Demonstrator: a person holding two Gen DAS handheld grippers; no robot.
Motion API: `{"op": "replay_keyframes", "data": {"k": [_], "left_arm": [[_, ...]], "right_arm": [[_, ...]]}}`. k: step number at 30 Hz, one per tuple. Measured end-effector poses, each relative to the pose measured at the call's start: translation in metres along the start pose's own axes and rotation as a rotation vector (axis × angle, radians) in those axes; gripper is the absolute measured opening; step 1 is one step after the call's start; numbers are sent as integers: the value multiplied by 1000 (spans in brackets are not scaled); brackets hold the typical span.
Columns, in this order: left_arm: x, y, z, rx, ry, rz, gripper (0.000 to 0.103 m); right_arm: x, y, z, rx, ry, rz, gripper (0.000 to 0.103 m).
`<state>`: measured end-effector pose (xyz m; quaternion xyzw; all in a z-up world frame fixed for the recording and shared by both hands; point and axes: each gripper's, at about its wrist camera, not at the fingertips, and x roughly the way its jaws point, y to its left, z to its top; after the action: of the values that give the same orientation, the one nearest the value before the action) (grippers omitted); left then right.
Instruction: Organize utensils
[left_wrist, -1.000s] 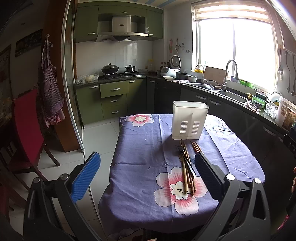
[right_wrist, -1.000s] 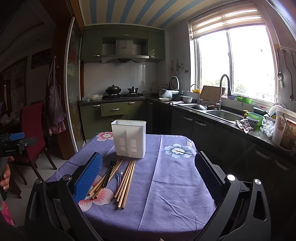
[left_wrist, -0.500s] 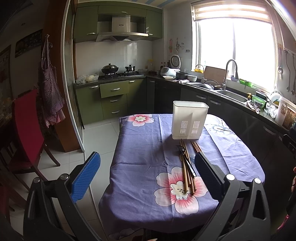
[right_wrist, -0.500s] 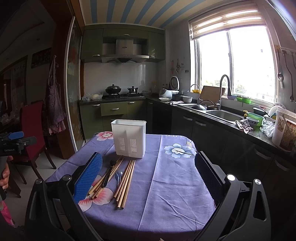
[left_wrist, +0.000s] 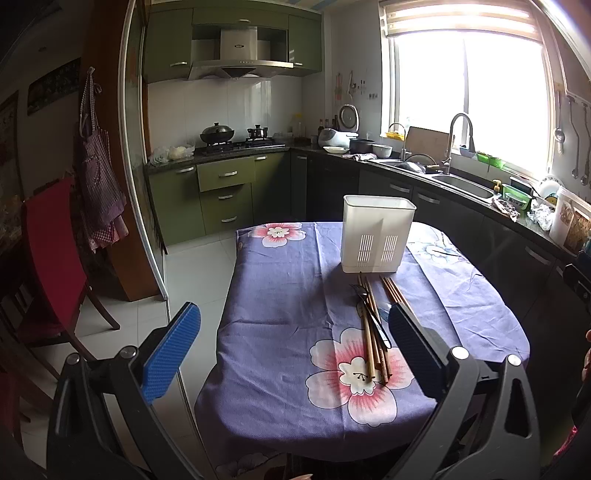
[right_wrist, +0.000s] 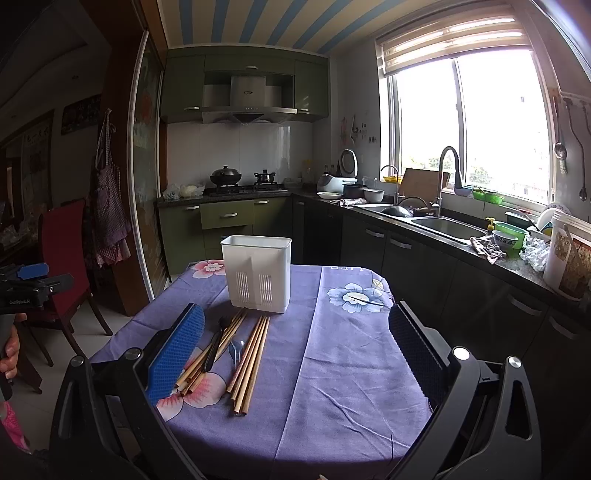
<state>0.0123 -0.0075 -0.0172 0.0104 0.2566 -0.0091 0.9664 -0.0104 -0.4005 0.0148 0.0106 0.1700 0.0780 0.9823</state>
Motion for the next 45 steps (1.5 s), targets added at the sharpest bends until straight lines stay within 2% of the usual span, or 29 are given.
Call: {"op": "replay_keyframes", "data": {"k": [45], "left_arm": [[13,-5,-2,9,40,-15,97]], "right_arm": [[10,2,-2,-2,28,-10,99]]}}
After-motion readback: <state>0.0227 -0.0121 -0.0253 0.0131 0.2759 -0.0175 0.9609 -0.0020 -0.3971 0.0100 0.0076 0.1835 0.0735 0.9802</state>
